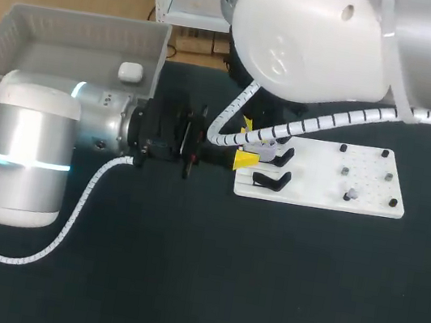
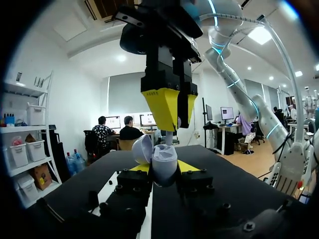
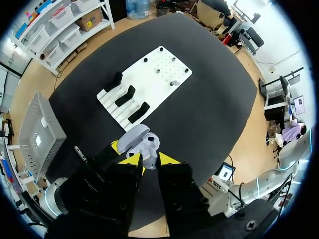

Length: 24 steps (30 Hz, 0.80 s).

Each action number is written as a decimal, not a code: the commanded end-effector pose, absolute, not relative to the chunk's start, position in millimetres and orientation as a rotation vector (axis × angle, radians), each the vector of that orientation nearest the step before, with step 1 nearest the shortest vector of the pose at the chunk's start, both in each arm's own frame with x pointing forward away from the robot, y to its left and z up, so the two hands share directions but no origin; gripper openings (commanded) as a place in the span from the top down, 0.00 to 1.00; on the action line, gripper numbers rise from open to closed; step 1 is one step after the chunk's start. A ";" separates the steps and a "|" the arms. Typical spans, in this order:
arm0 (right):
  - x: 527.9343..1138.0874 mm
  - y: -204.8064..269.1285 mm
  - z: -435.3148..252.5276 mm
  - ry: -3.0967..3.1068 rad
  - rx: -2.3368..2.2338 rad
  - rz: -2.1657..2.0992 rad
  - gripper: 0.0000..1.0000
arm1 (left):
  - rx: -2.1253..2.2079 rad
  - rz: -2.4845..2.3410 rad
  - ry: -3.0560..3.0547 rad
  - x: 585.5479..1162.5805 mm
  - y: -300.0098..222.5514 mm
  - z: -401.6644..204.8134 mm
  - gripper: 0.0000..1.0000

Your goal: Pick up each earbud case from the left stands, insert the matching earbuds, close the lid, and place the case in the box.

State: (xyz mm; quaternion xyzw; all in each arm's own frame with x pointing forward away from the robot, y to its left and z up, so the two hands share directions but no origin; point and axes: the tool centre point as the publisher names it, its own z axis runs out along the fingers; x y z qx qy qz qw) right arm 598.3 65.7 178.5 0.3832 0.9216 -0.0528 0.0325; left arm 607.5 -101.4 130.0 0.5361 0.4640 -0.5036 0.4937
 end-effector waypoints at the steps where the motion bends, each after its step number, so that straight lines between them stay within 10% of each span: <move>1: 599.9 65.1 176.8 2.844 1.179 -0.164 1.00 | 1.296 -1.216 1.126 605.8 -101.2 130.0 1.00; 24: 608.1 58.8 172.5 2.838 1.182 -0.182 1.00 | 1.296 -1.216 1.126 605.8 -101.2 130.0 1.00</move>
